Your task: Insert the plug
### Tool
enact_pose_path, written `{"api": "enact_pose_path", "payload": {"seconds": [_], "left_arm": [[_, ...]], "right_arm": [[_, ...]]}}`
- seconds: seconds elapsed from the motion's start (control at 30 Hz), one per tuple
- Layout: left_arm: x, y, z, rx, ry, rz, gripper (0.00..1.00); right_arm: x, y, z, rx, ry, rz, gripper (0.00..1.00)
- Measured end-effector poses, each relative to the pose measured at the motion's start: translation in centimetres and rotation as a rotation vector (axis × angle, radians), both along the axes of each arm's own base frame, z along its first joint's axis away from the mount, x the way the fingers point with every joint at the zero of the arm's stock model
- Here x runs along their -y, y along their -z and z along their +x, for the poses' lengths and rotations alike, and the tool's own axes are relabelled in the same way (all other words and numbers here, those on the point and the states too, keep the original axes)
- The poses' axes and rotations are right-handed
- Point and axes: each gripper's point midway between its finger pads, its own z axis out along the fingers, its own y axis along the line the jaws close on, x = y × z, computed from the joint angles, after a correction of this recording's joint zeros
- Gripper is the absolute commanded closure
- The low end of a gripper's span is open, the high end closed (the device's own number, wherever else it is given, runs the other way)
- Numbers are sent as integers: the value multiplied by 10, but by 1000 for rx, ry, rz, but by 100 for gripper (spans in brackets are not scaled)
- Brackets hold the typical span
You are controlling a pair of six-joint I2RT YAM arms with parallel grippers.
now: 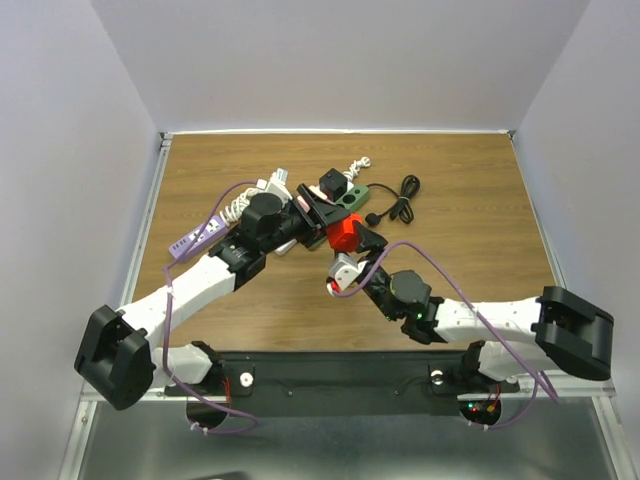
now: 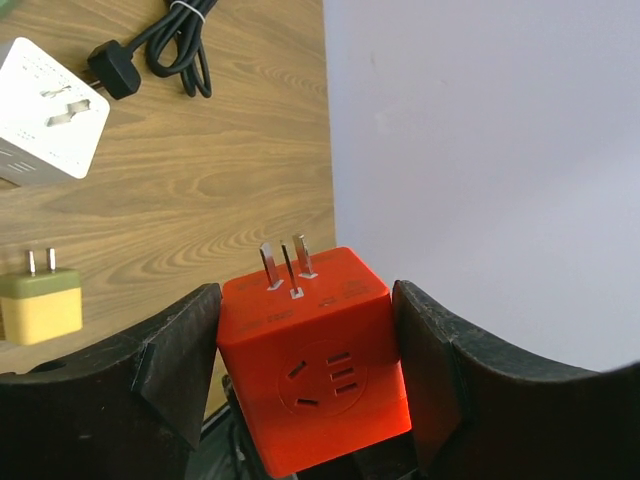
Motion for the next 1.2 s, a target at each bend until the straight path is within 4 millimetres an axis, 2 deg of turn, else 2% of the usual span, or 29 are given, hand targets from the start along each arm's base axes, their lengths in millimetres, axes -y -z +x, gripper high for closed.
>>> {"api": "enact_pose_path", "payload": {"seconds": [0.17, 0.3, 0.43, 0.6, 0.73, 0.87, 0.93, 1.03, 1.1, 1.13, 1.17, 1.2], "left_arm": [[1, 4, 7, 55, 8, 54, 89], [-7, 5, 26, 113, -34, 107, 88], [-13, 8, 34, 146, -51, 148, 87], [-18, 7, 39, 186, -58, 178, 87], [-32, 4, 52, 220, -101, 201, 87], [-56, -4, 65, 305, -169, 225, 87], [-66, -7, 66, 357, -196, 242, 87], [-81, -10, 59, 469, -227, 276, 82], [-88, -9, 55, 540, -242, 311, 73], [-90, -8, 54, 559, -245, 319, 62], [-93, -4, 52, 592, -241, 347, 46], [-93, -3, 52, 603, -239, 357, 40]], "right_arm": [[4, -1, -4, -89, -21, 72, 100], [5, -19, -8, -125, -38, 182, 100], [6, -33, -8, -135, -43, 249, 100], [7, -28, -6, -168, -36, 263, 100], [11, -17, 0, -216, -25, 253, 100], [20, -13, 26, -303, -15, 257, 100], [27, -22, 42, -340, -11, 288, 100], [42, -53, 78, -407, 16, 361, 99], [45, -78, 104, -445, 7, 408, 99], [44, -85, 112, -468, -3, 422, 99], [46, -93, 124, -486, -9, 439, 99], [47, -97, 131, -516, -21, 449, 99]]}}
